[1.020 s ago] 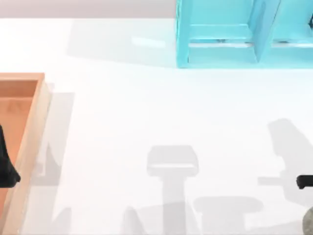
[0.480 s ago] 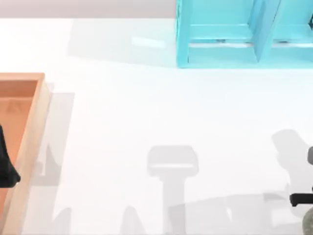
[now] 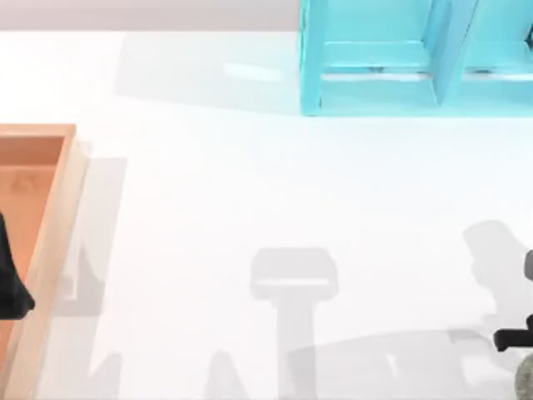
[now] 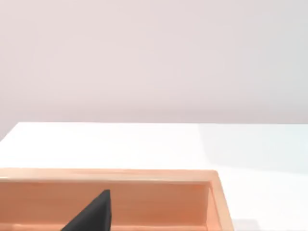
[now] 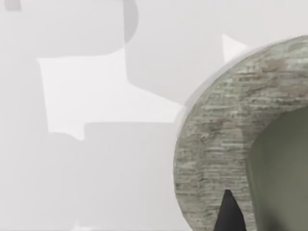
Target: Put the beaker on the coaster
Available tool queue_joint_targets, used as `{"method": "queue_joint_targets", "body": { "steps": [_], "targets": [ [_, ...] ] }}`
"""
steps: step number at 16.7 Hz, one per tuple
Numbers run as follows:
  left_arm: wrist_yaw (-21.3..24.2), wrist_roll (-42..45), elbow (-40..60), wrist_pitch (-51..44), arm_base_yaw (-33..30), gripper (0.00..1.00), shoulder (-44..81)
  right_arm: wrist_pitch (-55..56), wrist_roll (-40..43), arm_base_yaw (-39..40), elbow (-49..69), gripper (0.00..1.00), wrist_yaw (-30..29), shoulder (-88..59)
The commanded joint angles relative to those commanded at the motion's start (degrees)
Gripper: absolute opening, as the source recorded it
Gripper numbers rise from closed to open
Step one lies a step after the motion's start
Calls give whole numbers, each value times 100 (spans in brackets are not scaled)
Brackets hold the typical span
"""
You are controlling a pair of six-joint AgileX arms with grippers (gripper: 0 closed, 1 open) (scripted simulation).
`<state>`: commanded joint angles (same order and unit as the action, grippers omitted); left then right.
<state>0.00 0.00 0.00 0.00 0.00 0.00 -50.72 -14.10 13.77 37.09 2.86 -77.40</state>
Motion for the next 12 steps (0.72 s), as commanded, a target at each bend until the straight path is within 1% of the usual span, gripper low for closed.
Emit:
{"method": "queue_joint_targets", "body": {
  "steps": [6,7,12],
  "targets": [
    [0,0,0,0,0,100,0,0,0,0,0,98,0,0],
    [0,0,0,0,0,100,0,0,0,0,0,100,0,0],
    [0,0,0,0,0,100,0,0,0,0,0,100,0,0]
  ]
}}
